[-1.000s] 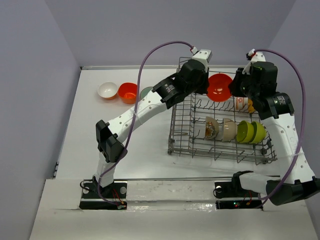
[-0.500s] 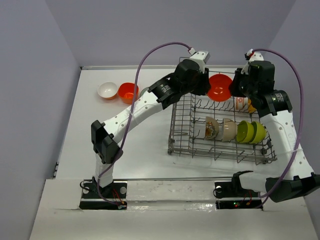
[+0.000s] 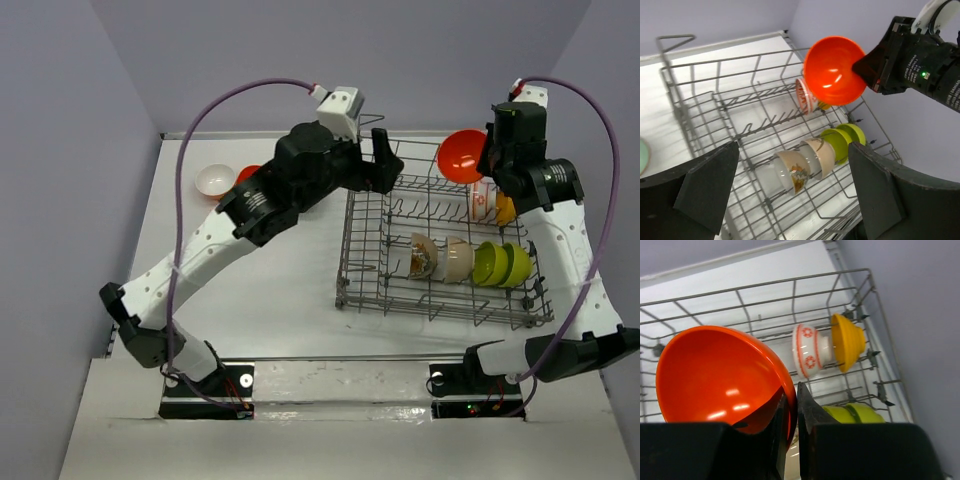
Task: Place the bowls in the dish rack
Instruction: Pass from the left arm to the right, then insert the bowl into the dish rack.
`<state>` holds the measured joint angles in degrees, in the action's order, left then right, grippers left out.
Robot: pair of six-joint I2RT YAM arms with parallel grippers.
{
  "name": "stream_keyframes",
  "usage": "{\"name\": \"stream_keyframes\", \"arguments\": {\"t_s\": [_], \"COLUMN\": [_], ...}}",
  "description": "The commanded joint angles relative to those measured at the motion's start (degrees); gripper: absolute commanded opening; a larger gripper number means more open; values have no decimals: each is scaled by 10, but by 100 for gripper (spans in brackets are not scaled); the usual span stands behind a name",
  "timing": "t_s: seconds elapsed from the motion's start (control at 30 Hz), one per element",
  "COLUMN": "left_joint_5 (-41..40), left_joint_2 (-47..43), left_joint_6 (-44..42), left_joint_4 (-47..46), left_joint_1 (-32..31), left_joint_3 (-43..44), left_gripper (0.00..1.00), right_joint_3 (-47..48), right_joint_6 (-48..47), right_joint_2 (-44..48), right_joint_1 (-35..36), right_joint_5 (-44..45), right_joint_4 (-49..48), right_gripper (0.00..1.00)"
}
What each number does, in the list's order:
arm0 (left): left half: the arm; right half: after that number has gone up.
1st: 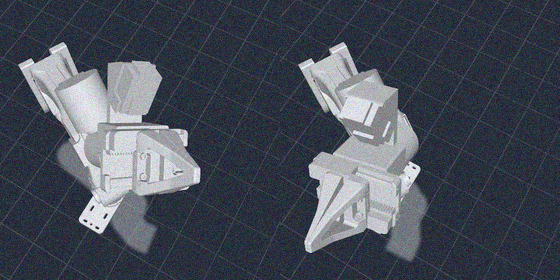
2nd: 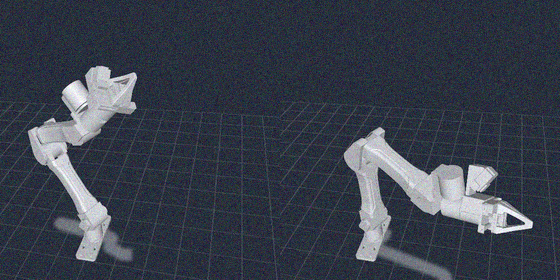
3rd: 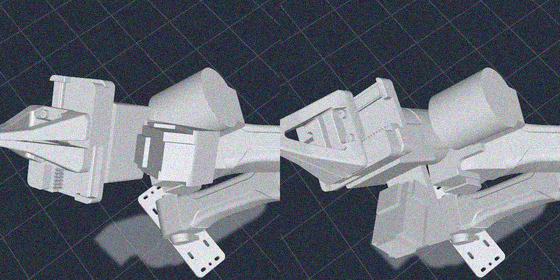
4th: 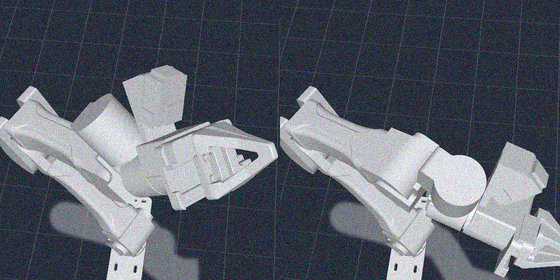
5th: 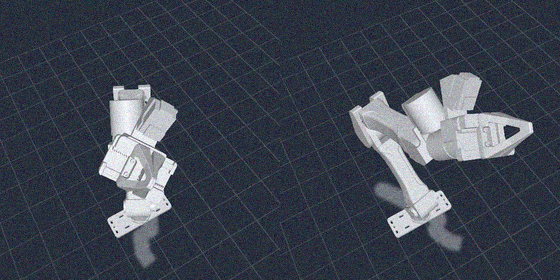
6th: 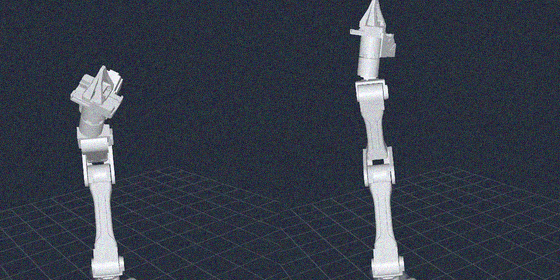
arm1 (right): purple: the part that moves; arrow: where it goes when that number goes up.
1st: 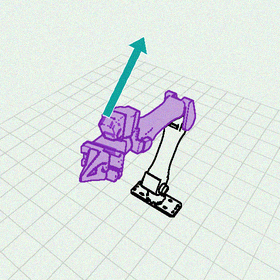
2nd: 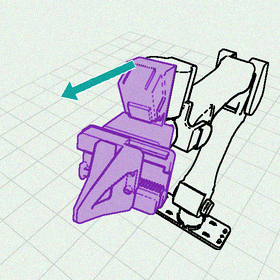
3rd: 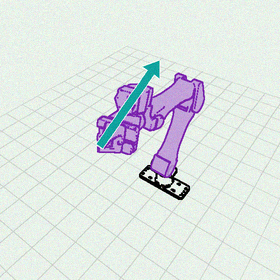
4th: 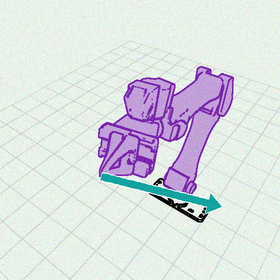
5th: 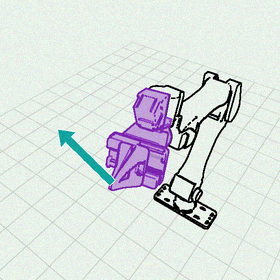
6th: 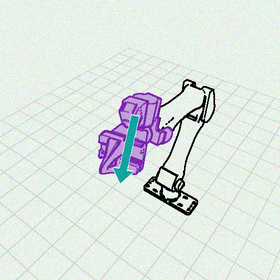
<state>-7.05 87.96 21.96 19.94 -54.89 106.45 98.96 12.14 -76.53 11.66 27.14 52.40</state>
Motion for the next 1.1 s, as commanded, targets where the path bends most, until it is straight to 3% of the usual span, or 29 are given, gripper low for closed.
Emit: {"name": "stream_keyframes", "arguments": {"t_s": [0.0, 0.07, 0.23, 0.47, 0.6, 0.73, 0.93, 1.0, 1.03, 1.07], "left_joint_5": [-121, -161, -207, -266, -273, -250, -222, -219, -219, -219], "left_joint_2": [-94, -157, -313, -424, -439, -441, -443, -447, -451, -452], "left_joint_6": [-2, 0, 12, 11, -7, -20, -35, -36, -36, -38], "left_joint_4": [30, 46, 58, 99, 86, 57, 34, 28, 26, 26], "left_joint_1": [1, 1, 7, 30, 49, 63, 84, 86, 87, 88], "left_joint_3": [-62, -130, -304, -402, -436, -462, -491, -498, -499, -501], "left_gripper": [99, 99, 99, 99, 99, 99, 99, 99, 99, 99], "right_joint_3": [22, 10, 5, 29, 11, 17, -50, -102, -122, -160], "right_joint_6": [-12, -33, -59, -126, -284, -352, -479, -568, -657, -703], "right_joint_2": [-26, -54, -127, -248, -274, -302, -308, -304, -302, -303], "right_joint_1": [39, 79, 93, 93, 93, 93, 93, 100, 106, 106], "right_joint_5": [198, 312, 428, 531, 594, 614, 630, 630, 631, 634], "right_joint_4": [2, -9, -26, -56, -194, -268, -418, -539, -601, -720], "right_gripper": [1, 1, 1, 1, 1, 1, 1, 1, 1, 1]}}
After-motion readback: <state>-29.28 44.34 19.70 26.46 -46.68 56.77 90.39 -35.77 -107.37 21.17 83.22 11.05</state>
